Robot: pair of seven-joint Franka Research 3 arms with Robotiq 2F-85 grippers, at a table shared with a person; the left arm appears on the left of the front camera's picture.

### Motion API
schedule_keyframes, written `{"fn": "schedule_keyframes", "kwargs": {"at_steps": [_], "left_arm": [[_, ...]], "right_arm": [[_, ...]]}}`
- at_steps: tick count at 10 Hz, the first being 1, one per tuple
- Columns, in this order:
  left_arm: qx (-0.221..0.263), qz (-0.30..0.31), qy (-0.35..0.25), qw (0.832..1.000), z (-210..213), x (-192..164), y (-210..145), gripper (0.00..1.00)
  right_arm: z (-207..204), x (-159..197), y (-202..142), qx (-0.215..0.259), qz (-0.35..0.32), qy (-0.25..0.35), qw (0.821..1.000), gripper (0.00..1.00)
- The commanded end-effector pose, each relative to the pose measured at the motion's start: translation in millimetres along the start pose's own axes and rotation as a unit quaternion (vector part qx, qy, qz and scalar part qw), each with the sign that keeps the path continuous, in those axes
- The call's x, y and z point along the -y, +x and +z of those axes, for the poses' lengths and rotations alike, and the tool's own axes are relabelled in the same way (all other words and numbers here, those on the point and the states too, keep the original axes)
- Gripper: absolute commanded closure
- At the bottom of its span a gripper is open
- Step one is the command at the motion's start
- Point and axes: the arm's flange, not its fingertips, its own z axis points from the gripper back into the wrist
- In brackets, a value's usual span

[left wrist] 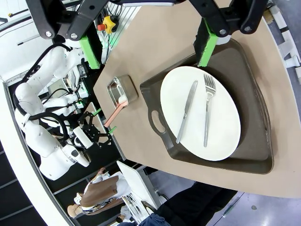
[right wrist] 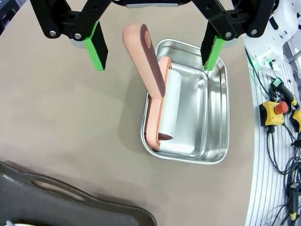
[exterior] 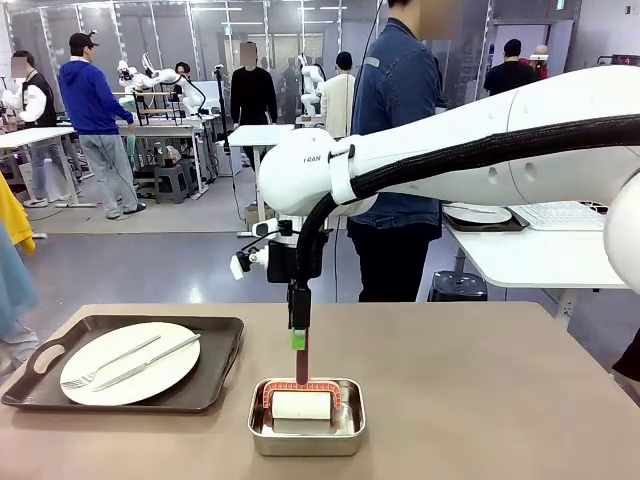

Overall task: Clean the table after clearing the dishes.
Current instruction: When the left (or right) Handle tray is removed, use the left hand (or right hand) to clean the left (or right) side of the table with the Lint Roller.

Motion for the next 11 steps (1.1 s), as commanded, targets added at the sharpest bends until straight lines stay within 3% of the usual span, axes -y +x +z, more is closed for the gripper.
{"fn": "schedule_keyframes", "kwargs": {"at_steps": [1,6,7,8,10,11], "left_arm": [[-0.001,-0.001,0.002,1.000,3,1,-1,0.00],[-0.001,-0.001,0.002,1.000,3,1,-1,0.00],[-0.001,-0.001,0.002,1.000,3,1,-1,0.00],[-0.001,-0.001,0.002,1.000,3,1,-1,0.00],[-0.001,-0.001,0.002,1.000,3,1,-1,0.00],[-0.001,-0.001,0.002,1.000,3,1,-1,0.00]], "right_arm": [[-10,-3,-9,0.004,0.006,0.010,1.000,0.00],[-24,3,-9,0.006,0.004,0.028,1.000,0.00],[-25,4,-8,0.009,0.004,0.028,1.000,0.13],[-25,5,-8,0.004,0.004,0.030,1.000,0.47],[-25,4,-11,0.005,0.005,0.029,1.000,1.00],[-24,3,-12,0.005,0.004,0.028,1.000,1.00]]}}
